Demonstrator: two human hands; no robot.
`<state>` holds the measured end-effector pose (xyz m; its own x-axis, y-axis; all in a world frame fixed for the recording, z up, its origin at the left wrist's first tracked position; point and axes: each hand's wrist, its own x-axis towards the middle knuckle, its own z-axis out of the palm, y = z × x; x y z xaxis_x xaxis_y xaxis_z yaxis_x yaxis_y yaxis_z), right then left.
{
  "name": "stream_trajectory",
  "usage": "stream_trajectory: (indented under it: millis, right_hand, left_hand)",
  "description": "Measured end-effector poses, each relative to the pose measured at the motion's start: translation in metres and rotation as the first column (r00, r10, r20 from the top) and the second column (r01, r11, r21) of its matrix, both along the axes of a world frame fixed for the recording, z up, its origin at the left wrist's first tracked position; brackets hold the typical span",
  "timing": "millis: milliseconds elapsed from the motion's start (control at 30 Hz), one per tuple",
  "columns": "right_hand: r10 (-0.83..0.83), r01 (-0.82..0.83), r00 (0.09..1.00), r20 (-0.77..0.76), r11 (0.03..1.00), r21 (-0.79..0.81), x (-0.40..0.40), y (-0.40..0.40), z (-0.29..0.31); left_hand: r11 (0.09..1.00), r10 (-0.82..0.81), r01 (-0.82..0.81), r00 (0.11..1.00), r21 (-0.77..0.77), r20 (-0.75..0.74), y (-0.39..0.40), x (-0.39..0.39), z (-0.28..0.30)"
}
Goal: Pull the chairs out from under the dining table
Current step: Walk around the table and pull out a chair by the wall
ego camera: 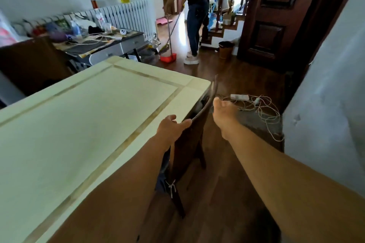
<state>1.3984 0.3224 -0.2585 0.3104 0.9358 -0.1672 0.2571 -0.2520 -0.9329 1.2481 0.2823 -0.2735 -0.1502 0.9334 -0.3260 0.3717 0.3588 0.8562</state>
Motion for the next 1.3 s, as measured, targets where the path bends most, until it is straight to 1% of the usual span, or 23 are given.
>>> stream_trajectory:
  millis: [67, 100, 167, 267, 333, 400, 500, 633, 800, 1000, 1133, 1233, 1300]
  right_hand:
    - [0.075, -0.075, 0.997, 0.002, 0.995, -0.061, 0.002, 0.029, -0.010]
    - [0.092, -0.093, 0.996, -0.008, 0.991, -0.096, 0.001, 0.036, -0.013]
    - [0.139, -0.142, 0.990, -0.033, 0.976, -0.168, -0.002, 0.053, -0.022]
    - [0.189, -0.191, 0.981, -0.030, 0.951, -0.243, -0.007, 0.071, -0.034]
    - [0.181, -0.184, 0.983, -0.037, 0.946, -0.268, -0.010, 0.081, -0.041]
    - [0.148, -0.158, 0.987, -0.056, 0.944, -0.289, -0.012, 0.089, -0.047]
    - [0.108, -0.144, 0.986, -0.126, 0.934, -0.326, -0.015, 0.097, -0.053]
    - [0.106, -0.162, 0.979, -0.174, 0.924, -0.348, -0.018, 0.102, -0.059]
    - [0.133, -0.180, 0.981, -0.144, 0.903, -0.390, -0.017, 0.107, -0.056]
    - [0.189, -0.211, 0.977, -0.095, 0.908, -0.363, 0.000, 0.107, -0.059]
    - [0.154, -0.138, 0.988, 0.008, 0.904, -0.406, 0.029, 0.100, -0.053]
    - [0.111, -0.063, 0.988, 0.103, 0.921, -0.384, 0.057, 0.094, -0.050]
    - [0.071, -0.030, 0.993, 0.096, 0.927, -0.375, 0.075, 0.088, -0.051]
  left_hand:
    - [0.996, -0.067, 0.061, 0.993, -0.066, -0.096, 0.018, 0.008, -0.010]
    - [0.989, -0.122, 0.106, 0.977, -0.098, -0.172, 0.024, 0.011, -0.014]
    - [0.981, -0.175, 0.141, 0.939, -0.134, -0.295, 0.035, 0.015, -0.024]
    - [0.983, -0.167, 0.122, 0.908, -0.140, -0.383, 0.044, 0.015, -0.035]
    - [0.976, -0.202, 0.147, 0.885, -0.160, -0.419, 0.049, 0.014, -0.039]
    - [0.970, -0.232, 0.171, 0.866, -0.174, -0.443, 0.052, 0.013, -0.042]
    - [0.966, -0.258, 0.205, 0.836, -0.161, -0.484, 0.052, 0.012, -0.043]
    - [0.957, -0.291, 0.248, 0.800, -0.152, -0.525, 0.053, 0.011, -0.044]
    - [0.946, -0.321, 0.281, 0.745, -0.161, -0.585, 0.052, 0.012, -0.044]
    - [0.940, -0.327, 0.319, 0.756, -0.117, -0.567, 0.043, 0.031, -0.045]
    - [0.920, -0.372, 0.376, 0.756, -0.109, -0.539, 0.035, 0.065, -0.045]
    - [0.917, -0.374, 0.390, 0.768, -0.083, -0.520, 0.028, 0.096, -0.046]
    - [0.915, -0.373, 0.398, 0.765, -0.070, -0.525, 0.023, 0.117, -0.045]
